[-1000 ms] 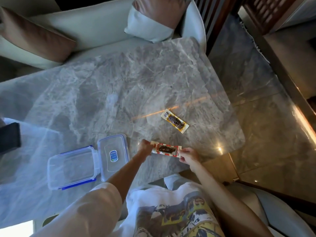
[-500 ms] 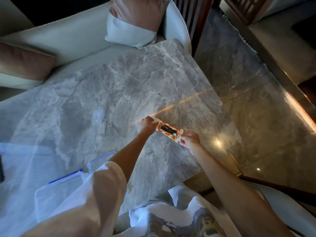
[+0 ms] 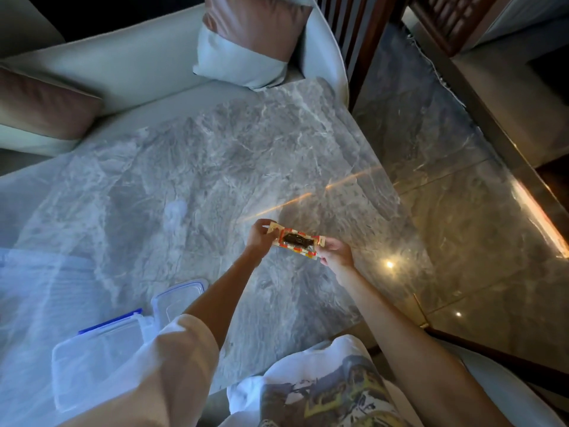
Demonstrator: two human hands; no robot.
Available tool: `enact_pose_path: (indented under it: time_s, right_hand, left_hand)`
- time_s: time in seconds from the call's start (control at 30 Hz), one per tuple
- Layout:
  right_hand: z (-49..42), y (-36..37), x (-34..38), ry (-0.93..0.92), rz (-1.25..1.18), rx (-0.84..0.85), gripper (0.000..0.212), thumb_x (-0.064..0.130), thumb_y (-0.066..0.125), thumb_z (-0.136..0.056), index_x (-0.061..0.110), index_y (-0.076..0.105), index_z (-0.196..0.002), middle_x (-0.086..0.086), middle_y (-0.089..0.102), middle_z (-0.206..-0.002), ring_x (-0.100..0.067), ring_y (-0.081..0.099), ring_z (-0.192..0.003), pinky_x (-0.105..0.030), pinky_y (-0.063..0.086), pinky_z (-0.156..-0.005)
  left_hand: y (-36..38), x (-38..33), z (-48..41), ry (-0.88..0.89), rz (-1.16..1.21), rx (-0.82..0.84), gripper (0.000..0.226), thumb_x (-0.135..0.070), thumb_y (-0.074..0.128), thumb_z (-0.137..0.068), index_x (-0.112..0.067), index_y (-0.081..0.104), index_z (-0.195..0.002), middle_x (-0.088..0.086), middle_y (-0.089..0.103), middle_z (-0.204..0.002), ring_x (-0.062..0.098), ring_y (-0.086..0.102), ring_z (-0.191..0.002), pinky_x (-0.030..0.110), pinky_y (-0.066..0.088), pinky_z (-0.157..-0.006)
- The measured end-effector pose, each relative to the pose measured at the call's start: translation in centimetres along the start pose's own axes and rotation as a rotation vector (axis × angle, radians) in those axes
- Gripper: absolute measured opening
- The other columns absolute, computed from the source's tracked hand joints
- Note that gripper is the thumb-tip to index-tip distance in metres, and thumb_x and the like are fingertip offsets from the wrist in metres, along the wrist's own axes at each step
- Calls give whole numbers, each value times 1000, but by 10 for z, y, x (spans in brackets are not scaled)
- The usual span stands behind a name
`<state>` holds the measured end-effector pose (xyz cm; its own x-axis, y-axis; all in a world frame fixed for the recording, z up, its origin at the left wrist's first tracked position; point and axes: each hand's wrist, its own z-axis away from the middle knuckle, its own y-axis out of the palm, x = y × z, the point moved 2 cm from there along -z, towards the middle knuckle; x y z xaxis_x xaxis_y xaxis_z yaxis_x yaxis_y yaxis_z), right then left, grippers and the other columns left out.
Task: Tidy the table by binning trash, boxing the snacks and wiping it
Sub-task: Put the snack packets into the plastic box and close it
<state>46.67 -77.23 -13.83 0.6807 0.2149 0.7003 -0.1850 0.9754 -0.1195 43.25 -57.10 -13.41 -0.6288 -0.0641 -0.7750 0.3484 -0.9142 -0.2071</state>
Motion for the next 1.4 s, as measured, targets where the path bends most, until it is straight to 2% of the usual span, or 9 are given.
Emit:
enact_pose_path:
  time_s: [0.17,0.3,0.43,0.53,0.67,0.83,0.97,1.2,1.4]
  right_hand:
    - [-6,1,-1,-256,278,38,25,-5,70,-73,17,62,-81,0,63,-77,-11,56,-70,-25,44,-67]
    - [3,4,-7,-327,426,45,51,2,73,-76,18,52,-121,6,47,-99,-8,56,-81,-17,46,-73]
    - [9,4,-9,-407,680,101,42,9,69,-82,26,55,-119,6,47,-114,-13,63,-85,-17,45,-73]
    - [11,3,-11,-565,899,67,16,17,70,-82,23,62,-94,8,59,-103,-14,60,-93,-27,46,-74]
    - [12,1,-16,-543,999,117,16,22,71,-80,26,64,-93,11,59,-97,-10,55,-90,-34,48,-76]
    - [14,-9,-7,-345,675,306,12,13,73,-79,18,63,-73,4,53,-65,-3,49,-56,-24,34,-55]
    - [29,-22,-6,-97,428,443,8,21,66,-88,16,72,-88,-7,61,-74,-4,43,-49,-17,35,-50]
    - [66,14,-1,149,183,582,9,13,62,-90,9,66,-98,-7,64,-82,-12,54,-62,-24,51,-66]
    - [100,93,0,-46,382,693,17,21,64,-89,10,69,-103,-5,67,-85,-7,56,-62,-18,46,-57]
  left_hand:
    - [-18,24,13,163,-33,4,21,1,65,-75,-17,56,-72,-3,54,-68,-5,50,-56,16,40,-59]
    - [-21,62,17,201,-137,-39,38,-1,66,-72,-35,52,-64,-13,55,-63,7,48,-62,28,36,-60]
    - [-13,70,37,257,-324,-96,39,9,59,-77,-27,46,-69,-2,52,-70,15,47,-66,30,35,-61]
    - [-8,71,48,378,-465,-77,37,12,56,-78,-23,48,-83,0,51,-84,18,50,-73,31,40,-64]
    - [-2,78,52,454,-685,7,29,-3,67,-81,-19,64,-105,10,56,-94,25,56,-89,34,50,-76]
    - [-15,69,58,135,-196,-44,16,-2,72,-80,-9,60,-88,7,61,-77,12,60,-66,26,43,-60]
    - [-26,59,91,-69,309,32,20,4,67,-83,-9,52,-87,10,62,-80,10,67,-64,26,57,-62]
    - [-57,68,145,-131,508,-73,14,-3,64,-87,-3,58,-100,8,67,-87,15,68,-74,26,58,-65]
    - [-107,87,204,-50,617,-272,4,-10,67,-81,-11,66,-85,-5,73,-69,5,69,-65,19,57,-63]
